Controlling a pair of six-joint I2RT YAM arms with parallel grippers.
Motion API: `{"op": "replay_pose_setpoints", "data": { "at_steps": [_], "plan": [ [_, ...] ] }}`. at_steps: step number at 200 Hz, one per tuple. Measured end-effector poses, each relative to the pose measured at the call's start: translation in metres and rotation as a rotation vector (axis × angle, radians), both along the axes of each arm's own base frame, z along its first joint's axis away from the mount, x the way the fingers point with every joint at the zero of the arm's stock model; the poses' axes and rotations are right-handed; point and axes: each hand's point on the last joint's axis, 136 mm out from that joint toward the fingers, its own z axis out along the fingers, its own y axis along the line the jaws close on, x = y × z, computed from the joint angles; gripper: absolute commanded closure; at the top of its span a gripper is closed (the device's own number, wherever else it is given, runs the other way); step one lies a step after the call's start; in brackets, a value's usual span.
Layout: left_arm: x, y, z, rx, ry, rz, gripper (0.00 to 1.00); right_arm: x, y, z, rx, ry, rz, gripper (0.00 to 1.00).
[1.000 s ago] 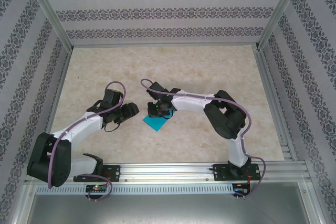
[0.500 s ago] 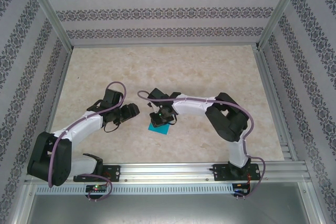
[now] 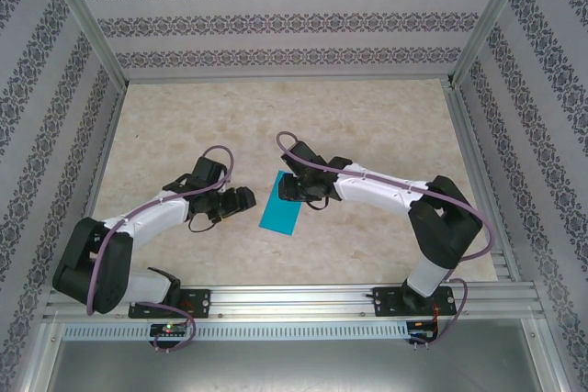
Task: Fold a paper plane with a square sheet of paper (pick it up from the middle)
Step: Rotate the paper at the center of the table.
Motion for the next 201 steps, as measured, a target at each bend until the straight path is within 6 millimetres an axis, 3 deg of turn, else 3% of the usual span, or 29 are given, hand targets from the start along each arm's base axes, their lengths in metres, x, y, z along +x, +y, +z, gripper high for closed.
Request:
{"op": "replay_pose_setpoints", "data": {
  "at_steps": [33, 70, 106, 175, 201],
  "plan": [
    [-0.003, -0.01, -0.003, -0.002, 0.008, -0.034, 0.23, -0.006, 0.007, -0.026, 0.004, 0.077, -0.065, 0.74],
    [-0.002, -0.011, -0.002, -0.004, 0.003, -0.032, 0.24, -0.034, 0.023, -0.044, 0.029, 0.152, -0.019, 0.79],
    [-0.001, -0.011, -0.003, -0.002, 0.002, -0.031, 0.26, -0.055, 0.016, -0.065, 0.016, 0.23, 0.012, 0.8],
    [-0.008, -0.024, -0.001, -0.021, 0.003, -0.068, 0.31, -0.063, 0.003, -0.065, -0.082, 0.195, 0.216, 0.79],
    [-0.013, -0.035, 0.002, -0.049, 0.007, -0.089, 0.36, -0.059, -0.001, -0.052, -0.071, 0.161, 0.21, 0.74]
  ]
}}
